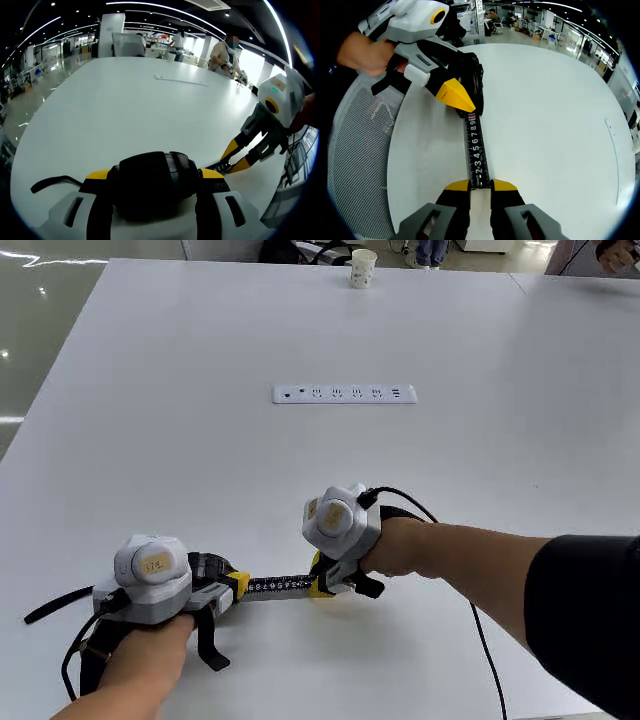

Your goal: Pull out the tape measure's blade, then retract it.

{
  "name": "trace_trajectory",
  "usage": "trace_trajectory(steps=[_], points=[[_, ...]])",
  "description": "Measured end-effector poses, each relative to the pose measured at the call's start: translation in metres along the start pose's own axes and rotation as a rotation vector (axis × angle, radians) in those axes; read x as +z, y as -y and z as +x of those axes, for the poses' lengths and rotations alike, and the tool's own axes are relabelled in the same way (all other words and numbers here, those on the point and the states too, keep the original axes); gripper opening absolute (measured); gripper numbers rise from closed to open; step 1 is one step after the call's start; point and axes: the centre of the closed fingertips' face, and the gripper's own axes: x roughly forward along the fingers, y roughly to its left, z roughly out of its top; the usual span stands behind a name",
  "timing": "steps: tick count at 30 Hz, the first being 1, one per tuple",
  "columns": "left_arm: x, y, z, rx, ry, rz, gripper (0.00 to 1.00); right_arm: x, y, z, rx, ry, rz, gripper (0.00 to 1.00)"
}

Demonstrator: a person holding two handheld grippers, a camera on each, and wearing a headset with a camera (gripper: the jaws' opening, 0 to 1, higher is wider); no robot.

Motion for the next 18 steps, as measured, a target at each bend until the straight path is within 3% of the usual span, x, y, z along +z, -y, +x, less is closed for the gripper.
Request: trace_trajectory(steps=[18], points=[[-0.001, 0.001, 0.0, -0.006, -0.005, 0.004, 0.62, 0.011, -0.001, 0.006, -0.001, 0.018, -0.003, 0.11]])
